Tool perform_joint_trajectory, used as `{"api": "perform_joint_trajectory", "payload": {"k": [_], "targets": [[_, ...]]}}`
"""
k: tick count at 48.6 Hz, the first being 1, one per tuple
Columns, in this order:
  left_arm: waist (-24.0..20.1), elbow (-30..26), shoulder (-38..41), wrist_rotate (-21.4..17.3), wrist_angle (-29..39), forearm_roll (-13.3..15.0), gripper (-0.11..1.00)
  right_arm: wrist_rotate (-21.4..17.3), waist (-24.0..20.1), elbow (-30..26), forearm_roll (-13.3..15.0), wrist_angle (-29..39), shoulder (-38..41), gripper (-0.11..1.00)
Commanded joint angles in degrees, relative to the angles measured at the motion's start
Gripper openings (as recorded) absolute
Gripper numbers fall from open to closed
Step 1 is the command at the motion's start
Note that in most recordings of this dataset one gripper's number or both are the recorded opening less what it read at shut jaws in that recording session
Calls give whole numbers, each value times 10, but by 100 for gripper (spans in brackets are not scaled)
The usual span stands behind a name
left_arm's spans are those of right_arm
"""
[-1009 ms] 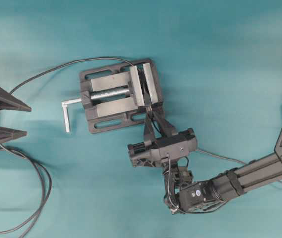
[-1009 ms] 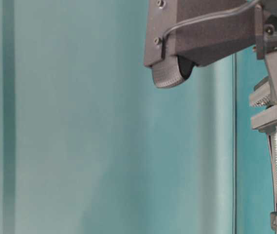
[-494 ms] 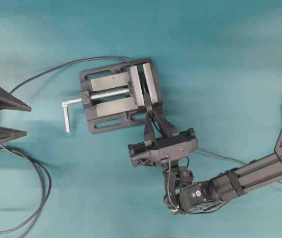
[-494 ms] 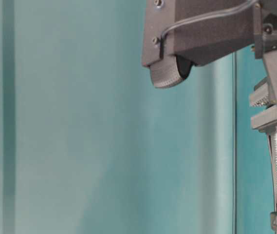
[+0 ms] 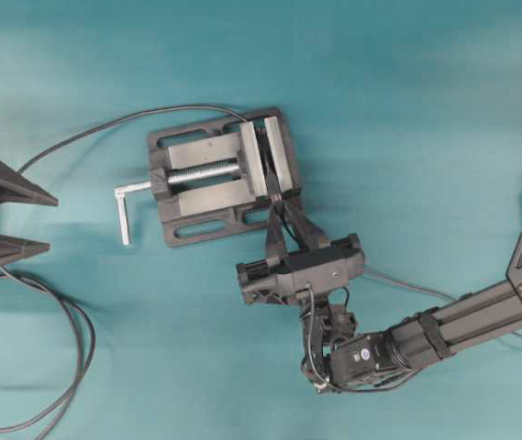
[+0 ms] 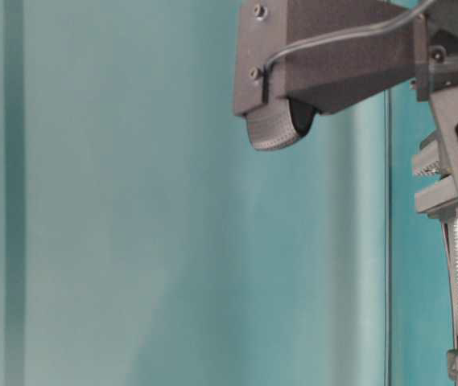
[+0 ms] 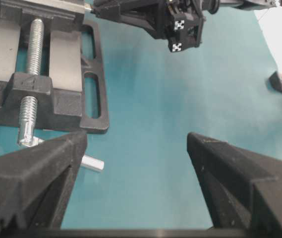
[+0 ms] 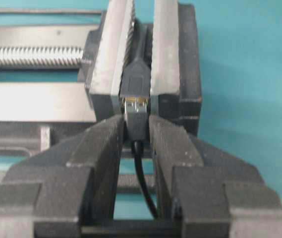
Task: Insert the USB cable into the fixed female connector.
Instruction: 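Push the USB plug up into the port with the right gripper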
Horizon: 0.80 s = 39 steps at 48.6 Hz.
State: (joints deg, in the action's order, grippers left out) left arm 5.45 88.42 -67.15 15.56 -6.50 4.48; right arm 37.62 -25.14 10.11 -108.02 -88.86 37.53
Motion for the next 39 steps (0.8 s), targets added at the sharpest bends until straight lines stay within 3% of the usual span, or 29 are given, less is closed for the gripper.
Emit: {"api": "perform_joint_trajectory", "payload": {"k": [1, 23, 39], "targets": [[0, -7, 8, -8, -4, -3, 100, 0, 22, -4, 4, -5, -22, 22], [0, -7, 8, -9, -3, -3, 100, -2, 69, 11, 21, 6, -22, 22], [0, -4, 8, -9, -3, -3, 100, -4, 113, 26, 48, 13, -22, 22]]}}
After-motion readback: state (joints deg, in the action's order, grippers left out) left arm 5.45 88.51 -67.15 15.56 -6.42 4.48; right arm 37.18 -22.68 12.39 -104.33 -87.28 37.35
